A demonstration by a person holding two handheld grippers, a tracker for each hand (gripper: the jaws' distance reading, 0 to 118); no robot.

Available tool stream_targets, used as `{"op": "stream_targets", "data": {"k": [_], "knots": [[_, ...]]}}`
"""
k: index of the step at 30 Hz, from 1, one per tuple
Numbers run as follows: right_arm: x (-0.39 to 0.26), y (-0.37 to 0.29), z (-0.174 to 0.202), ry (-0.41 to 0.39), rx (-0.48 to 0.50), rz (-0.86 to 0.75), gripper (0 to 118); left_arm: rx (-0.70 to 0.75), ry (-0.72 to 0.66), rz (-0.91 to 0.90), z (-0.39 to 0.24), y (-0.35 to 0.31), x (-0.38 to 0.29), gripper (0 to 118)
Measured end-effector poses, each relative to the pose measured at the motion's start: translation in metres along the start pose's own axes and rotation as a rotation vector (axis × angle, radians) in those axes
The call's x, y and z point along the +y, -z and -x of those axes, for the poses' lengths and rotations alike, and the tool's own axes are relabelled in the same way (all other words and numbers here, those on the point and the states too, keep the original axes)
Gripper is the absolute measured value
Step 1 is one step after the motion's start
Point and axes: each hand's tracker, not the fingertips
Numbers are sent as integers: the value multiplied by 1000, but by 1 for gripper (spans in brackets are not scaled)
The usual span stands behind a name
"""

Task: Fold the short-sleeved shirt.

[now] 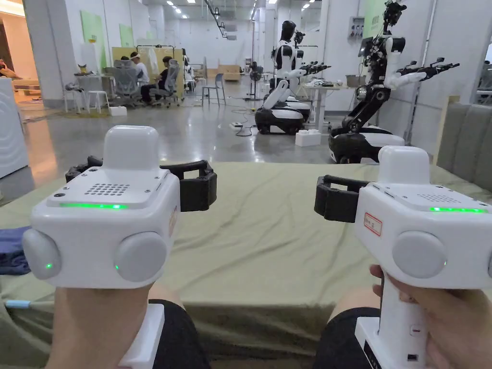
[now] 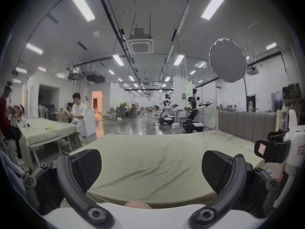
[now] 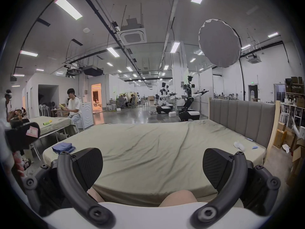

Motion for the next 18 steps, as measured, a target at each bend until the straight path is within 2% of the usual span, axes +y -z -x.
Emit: {"op": "stream_targets", "data": {"k": [1, 4, 6, 8, 14, 18], "knots": [[0, 8, 0, -4, -46, 27, 118, -3, -10, -10, -1, 4, 1, 118], [2, 22, -4, 19, -61, 37, 118, -54, -78, 52, 5, 20, 4, 118], [5, 26, -9, 55, -67, 30, 118, -71, -133, 78, 9, 25, 1, 118], [7, 21, -12, 110, -85, 1, 118, -74, -131, 77, 12, 28, -4, 118], [7, 8, -13, 53, -81, -49, 118, -83, -122, 89, 12, 32, -14, 118], [5, 10, -10, 59, -107, -54, 118, -96, -115, 80, 8, 29, -14, 118]]}}
